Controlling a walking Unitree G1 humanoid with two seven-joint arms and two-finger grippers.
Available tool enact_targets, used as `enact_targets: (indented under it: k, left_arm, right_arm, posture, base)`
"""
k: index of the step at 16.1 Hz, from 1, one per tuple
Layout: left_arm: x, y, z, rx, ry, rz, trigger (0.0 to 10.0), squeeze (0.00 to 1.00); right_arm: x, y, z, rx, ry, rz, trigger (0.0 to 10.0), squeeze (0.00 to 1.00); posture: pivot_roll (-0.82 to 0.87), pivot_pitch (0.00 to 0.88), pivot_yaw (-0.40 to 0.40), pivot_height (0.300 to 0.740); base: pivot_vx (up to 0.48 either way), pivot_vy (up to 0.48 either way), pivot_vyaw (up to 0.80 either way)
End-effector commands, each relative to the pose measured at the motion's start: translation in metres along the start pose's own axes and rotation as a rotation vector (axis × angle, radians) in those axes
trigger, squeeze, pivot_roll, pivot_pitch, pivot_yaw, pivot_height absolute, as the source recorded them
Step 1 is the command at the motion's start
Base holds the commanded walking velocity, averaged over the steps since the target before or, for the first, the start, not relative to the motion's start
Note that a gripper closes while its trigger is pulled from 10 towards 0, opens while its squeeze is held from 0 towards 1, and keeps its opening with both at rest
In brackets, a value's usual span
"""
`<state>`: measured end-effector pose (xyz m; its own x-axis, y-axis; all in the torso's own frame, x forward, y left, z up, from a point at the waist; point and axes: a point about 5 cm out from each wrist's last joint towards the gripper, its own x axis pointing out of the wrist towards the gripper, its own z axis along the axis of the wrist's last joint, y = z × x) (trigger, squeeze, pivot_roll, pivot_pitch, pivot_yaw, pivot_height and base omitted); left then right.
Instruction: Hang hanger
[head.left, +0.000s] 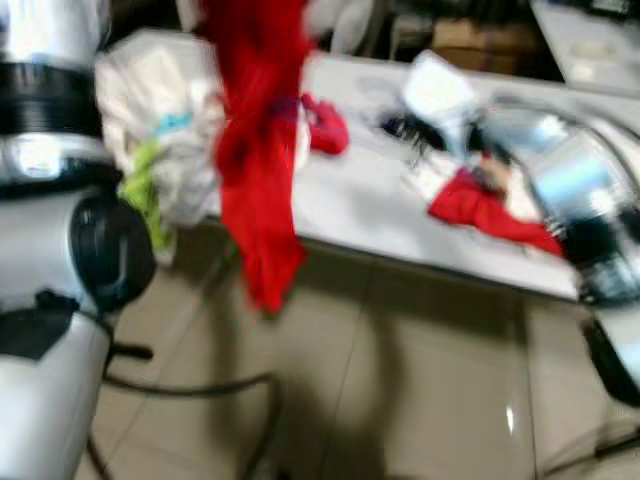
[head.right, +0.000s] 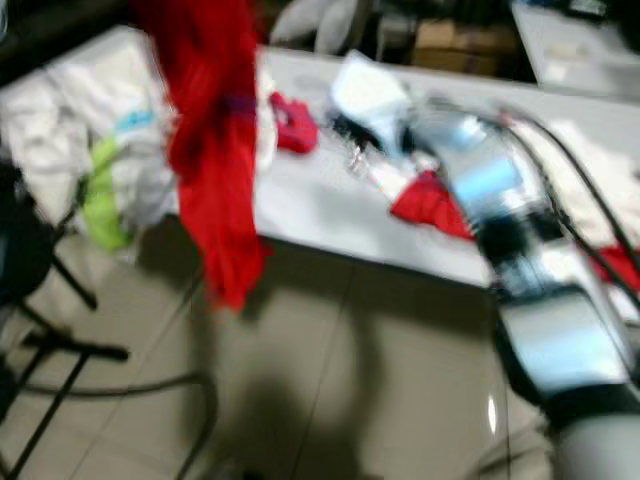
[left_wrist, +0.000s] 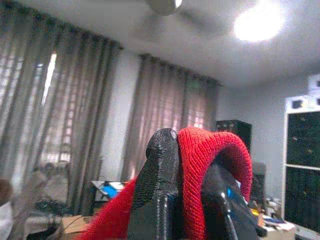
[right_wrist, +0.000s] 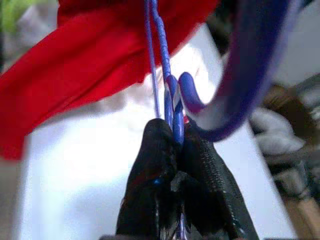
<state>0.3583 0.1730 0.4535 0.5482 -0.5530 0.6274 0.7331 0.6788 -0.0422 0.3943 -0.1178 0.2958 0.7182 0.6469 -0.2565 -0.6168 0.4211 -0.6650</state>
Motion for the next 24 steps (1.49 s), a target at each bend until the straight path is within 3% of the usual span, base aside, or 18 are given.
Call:
enact_targets:
  k: [1,2,3,4,6,7,8,9,10,11,14,15,17,19,22,23,24]
  left_arm:
    - [0.003,-0.012,0.011,0.021,-0.017,-0.034,10.0,0.0]
    - [-0.001,-0.01,0.011,0.023,-0.012,-0.016,10.0,0.0]
    - [-0.011,-0.005,0.014,0.04,-0.012,0.029,10.0,0.0]
    - [-0.016,-0.004,0.016,0.038,-0.02,0.044,10.0,0.0]
    - [-0.023,0.0,0.014,0.03,-0.015,0.071,10.0,0.0]
    - [-0.032,0.008,0.003,0.029,0.02,0.118,10.0,0.0]
    - [-0.041,0.014,-0.014,0.056,0.084,0.162,10.0,0.0]
    - [-0.054,0.021,-0.049,0.11,0.23,0.226,10.0,0.0]
    - [-0.058,0.022,-0.06,0.125,0.275,0.24,10.0,0.0]
    - [-0.066,0.022,-0.091,0.096,0.356,0.284,10.0,0.0]
    - [-0.074,0.023,-0.117,0.14,0.457,0.306,10.0,0.0]
    - [-0.076,0.02,-0.131,0.171,0.505,0.291,10.0,0.0]
    - [-0.069,0.011,-0.151,0.147,0.532,0.27,10.0,0.0]
    - [-0.066,0.009,-0.157,0.111,0.526,0.275,10.0,0.0]
    - [-0.067,0.016,-0.168,0.166,0.552,0.295,10.0,0.0]
    - [-0.062,0.017,-0.17,0.184,0.546,0.29,10.0,0.0]
    - [-0.044,0.012,-0.161,0.164,0.475,0.252,10.0,0.0]
  right_arm:
    - [-0.005,-0.028,0.006,-0.081,0.029,-0.184,10.0,0.0]
    - [-0.005,-0.041,0.014,-0.18,0.062,-0.297,10.0,0.0]
    - [-0.017,-0.074,0.051,-0.284,-0.024,-0.616,10.0,0.0]
    - [-0.024,-0.085,0.064,-0.314,-0.07,-0.733,10.0,0.0]
    - [-0.029,-0.089,0.066,-0.378,-0.075,-0.841,10.0,0.0]
    - [-0.025,-0.084,0.054,-0.367,-0.06,-0.84,10.0,0.0]
    - [-0.014,-0.071,0.036,-0.321,-0.028,-0.755,10.0,0.0]
    - [0.001,-0.044,0.002,-0.211,0.017,-0.599,10.0,0.0]
    - [0.005,-0.035,-0.009,-0.176,0.031,-0.544,10.0,0.0]
    - [0.006,-0.004,-0.049,-0.031,0.055,-0.407,10.0,0.0]
    - [-0.007,0.017,-0.08,0.011,0.098,-0.322,10.0,0.0]
    - [-0.019,0.026,-0.092,0.032,0.11,-0.286,10.0,0.0]
    - [-0.06,0.044,-0.088,0.105,-0.012,-0.178,10.0,0.0]
    - [-0.088,0.051,-0.076,0.127,-0.061,-0.132,10.0,0.0]
    - [-0.13,0.064,-0.066,0.16,-0.026,0.008,10.0,0.0]
    - [-0.141,0.072,-0.063,0.199,-0.025,0.088,10.0,0.0]
    - [-0.146,0.078,-0.065,0.211,-0.011,0.162,10.0,0.0]
  posture:
    - [-0.03,0.0,-0.022,0.74]
    - [-0.03,0.0,-0.022,0.74]
    - [-0.02,0.0,-0.042,0.74]
    - [-0.01,0.0,-0.048,0.74]
    - [-0.01,0.0,-0.048,0.74]
    - [-0.02,0.0,-0.037,0.74]
    - [-0.02,0.0,-0.035,0.74]
    - [-0.02,0.0,-0.029,0.74]
    - [-0.02,0.0,-0.029,0.74]
    - [-0.03,0.0,-0.014,0.74]
    - [-0.05,0.0,0.02,0.74]
    - [-0.05,0.0,0.027,0.74]
    - [-0.08,0.0,0.058,0.74]
    - [-0.11,0.0,0.092,0.74]
    - [-0.12,0.0,0.091,0.74]
    - [-0.12,0.0,0.089,0.74]
    - [-0.11,0.0,0.075,0.74]
  base:
    - [0.356,0.0,0.0]
    - [0.36,0.0,0.0]
    - [0.352,0.0,0.0]
    - [0.356,0.0,0.0]
    - [0.354,0.0,0.0]
    - [0.356,0.0,0.0]
    - [0.352,0.0,0.0]
    - [0.3,0.0,0.0]
    - [0.3,0.0,0.0]
    - [0.285,0.0,0.0]
    - [0.294,0.0,0.0]
    - [0.292,0.0,0.0]
    - [0.289,0.0,0.0]
    - [0.0,0.0,0.0]
    - [0.0,0.0,0.0]
    - [0.0,0.0,0.0]
    - [0.0,0.0,0.0]
